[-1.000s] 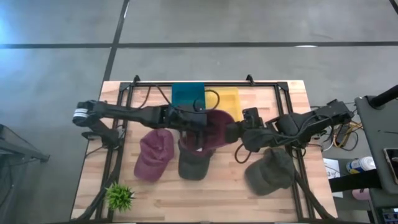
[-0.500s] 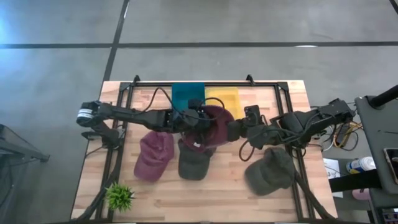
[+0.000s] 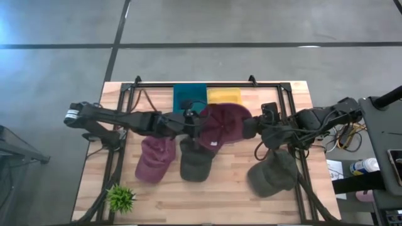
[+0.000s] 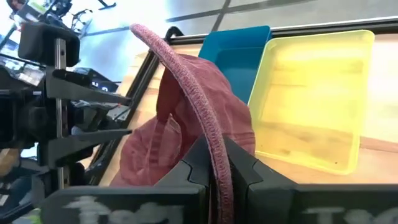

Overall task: Pick & Place hat
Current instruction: Put the right red cap into the yellow bin

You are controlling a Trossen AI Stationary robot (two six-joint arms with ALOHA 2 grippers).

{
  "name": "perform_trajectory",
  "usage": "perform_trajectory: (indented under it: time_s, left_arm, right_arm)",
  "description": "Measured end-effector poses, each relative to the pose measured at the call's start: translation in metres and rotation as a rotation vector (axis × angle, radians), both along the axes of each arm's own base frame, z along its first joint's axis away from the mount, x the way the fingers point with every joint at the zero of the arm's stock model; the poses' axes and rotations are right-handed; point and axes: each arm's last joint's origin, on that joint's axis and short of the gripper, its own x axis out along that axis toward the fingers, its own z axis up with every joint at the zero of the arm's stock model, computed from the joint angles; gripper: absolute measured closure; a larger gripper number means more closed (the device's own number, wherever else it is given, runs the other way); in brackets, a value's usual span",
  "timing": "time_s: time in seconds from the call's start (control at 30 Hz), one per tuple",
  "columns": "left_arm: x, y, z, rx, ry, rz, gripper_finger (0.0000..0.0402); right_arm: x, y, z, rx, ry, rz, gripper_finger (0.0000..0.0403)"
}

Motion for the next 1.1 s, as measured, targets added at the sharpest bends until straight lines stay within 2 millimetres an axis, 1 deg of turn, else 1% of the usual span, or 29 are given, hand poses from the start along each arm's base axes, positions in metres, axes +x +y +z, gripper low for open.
perform_trajectory:
  time_s: [0.1, 0.2, 0.4, 0.5, 0.63, 0.77, 0.83, 0.97, 1.1]
  left_arm:
    - [-0.017, 0.000, 0.010, -0.049, -0.010, 0.024, 0.0259]
    - [-0.036, 0.003, 0.014, -0.146, 0.008, 0.088, 0.0259]
    - [-0.070, 0.009, 0.004, -0.418, 0.112, 0.299, 0.0259]
    - [-0.078, 0.010, -0.011, -0.477, 0.177, 0.394, 0.0259]
    - [-0.077, 0.010, -0.036, -0.483, 0.222, 0.431, 0.0259]
    - [-0.069, 0.009, -0.062, -0.496, 0.181, 0.411, 0.0259]
    - [-0.064, 0.007, -0.072, -0.529, 0.146, 0.379, 0.0259]
    - [-0.054, 0.004, -0.082, -0.612, 0.075, 0.289, 0.0259]
    - [-0.046, 0.003, -0.080, -0.628, -0.036, 0.227, 0.0259]
  right_arm:
    - [-0.002, -0.001, 0.001, -0.006, 0.002, 0.002, 0.0390]
    - [-0.005, -0.002, -0.001, -0.021, 0.031, -0.001, 0.0390]
    - [-0.006, -0.003, -0.001, -0.027, 0.043, -0.001, 0.0390]
    - [-0.006, -0.002, -0.001, -0.037, 0.048, 0.008, 0.0390]
    - [-0.002, -0.001, 0.002, -0.039, 0.019, 0.030, 0.0390]
    - [0.002, 0.001, 0.005, -0.045, -0.020, 0.053, 0.0390]
    - [0.002, 0.001, 0.006, -0.045, -0.024, 0.054, 0.0390]
    - [0.003, 0.001, 0.006, -0.037, -0.030, 0.049, 0.0390]
    - [0.006, 0.002, 0.003, -0.017, -0.060, 0.040, 0.0390]
